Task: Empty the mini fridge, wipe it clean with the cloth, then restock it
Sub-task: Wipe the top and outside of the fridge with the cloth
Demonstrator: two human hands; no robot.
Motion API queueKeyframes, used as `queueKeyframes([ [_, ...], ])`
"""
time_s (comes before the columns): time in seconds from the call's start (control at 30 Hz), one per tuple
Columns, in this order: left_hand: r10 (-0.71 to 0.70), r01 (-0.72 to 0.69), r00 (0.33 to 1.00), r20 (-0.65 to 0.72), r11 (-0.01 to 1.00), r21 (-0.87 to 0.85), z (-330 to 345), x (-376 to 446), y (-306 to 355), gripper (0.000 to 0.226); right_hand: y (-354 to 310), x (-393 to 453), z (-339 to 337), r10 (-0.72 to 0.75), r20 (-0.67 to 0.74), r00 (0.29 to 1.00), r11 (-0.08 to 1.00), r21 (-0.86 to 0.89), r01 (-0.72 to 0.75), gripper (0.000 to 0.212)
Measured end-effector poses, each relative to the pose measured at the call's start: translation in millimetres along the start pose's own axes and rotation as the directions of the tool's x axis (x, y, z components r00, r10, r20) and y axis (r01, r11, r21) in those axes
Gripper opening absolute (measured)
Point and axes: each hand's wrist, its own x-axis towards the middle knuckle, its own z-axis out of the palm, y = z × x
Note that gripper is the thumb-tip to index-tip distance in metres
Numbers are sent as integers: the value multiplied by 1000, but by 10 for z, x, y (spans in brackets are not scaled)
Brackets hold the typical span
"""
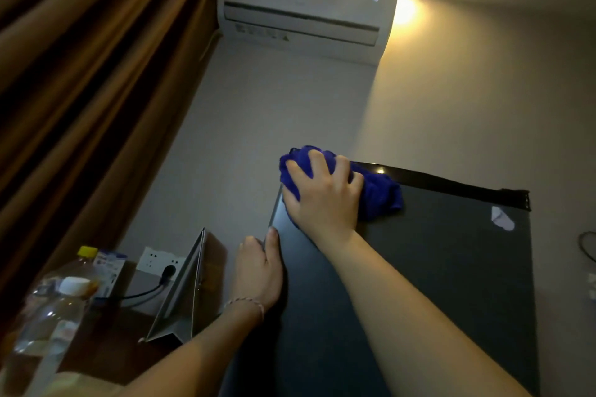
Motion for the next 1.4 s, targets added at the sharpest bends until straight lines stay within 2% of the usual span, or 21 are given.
queueKeyframes([
  [0.1, -15, 15, 1000, -15, 999, 29, 25, 19, -35, 50, -62, 94, 45, 6, 28, 1000, 1000, -22, -6, 49],
  [0.23, 6, -4, 999, -33, 997, 78, 30, 32, -54, 55, -62, 78, 31, -29, 19, 999, 1000, 12, 29, 41],
  [0.37, 9, -8, 1000, -8, 995, 100, 11, 29, -73, 57, -114, 6, 58, -135, 31, 990, 990, 47, 133, 39],
  [0.47, -3, 2, 1000, 10, 996, 86, -20, 39, -55, 59, 112, -61, 26, -165, 13, 986, 986, 23, 165, 36],
  [0.53, 11, -12, 1000, 29, 998, 61, -32, 47, -69, 62, 429, -160, -34, -123, 11, 992, 992, -5, 123, 37],
  [0.67, 44, -46, 998, 37, 998, 48, -43, 57, -77, 76, 1343, -566, -262, 53, 31, 998, 998, -31, -52, 38],
  [0.77, 22, -24, 999, 32, 998, 65, -64, 41, -57, 70, 1928, -971, -463, 163, 45, 986, 986, -37, -161, 44],
  [0.87, 7, -9, 999, 49, 999, 49, -66, -7, -45, 59, 2095, -1160, -540, 252, 21, 968, 967, -38, -251, 46],
  [1.0, 23, -25, 999, 26, 999, 47, -47, -24, -45, 55, 1877, -1046, -464, 326, -60, 943, 945, -6, -327, 40],
  [1.1, 24, -25, 999, 43, 999, 27, -61, -22, -53, 52, 1581, -917, -404, 336, -51, 940, 942, 27, -335, 38],
  [1.3, 4, -4, 998, 57, 1000, 14, -81, -65, -31, 49, 699, -452, -183, 226, 8, 974, 974, -1, -226, 37],
  [1.4, -4, 3, 998, 67, 1000, 14, -68, -53, -61, 52, 186, -254, -91, 111, 26, 993, 994, -7, -111, 35],
])
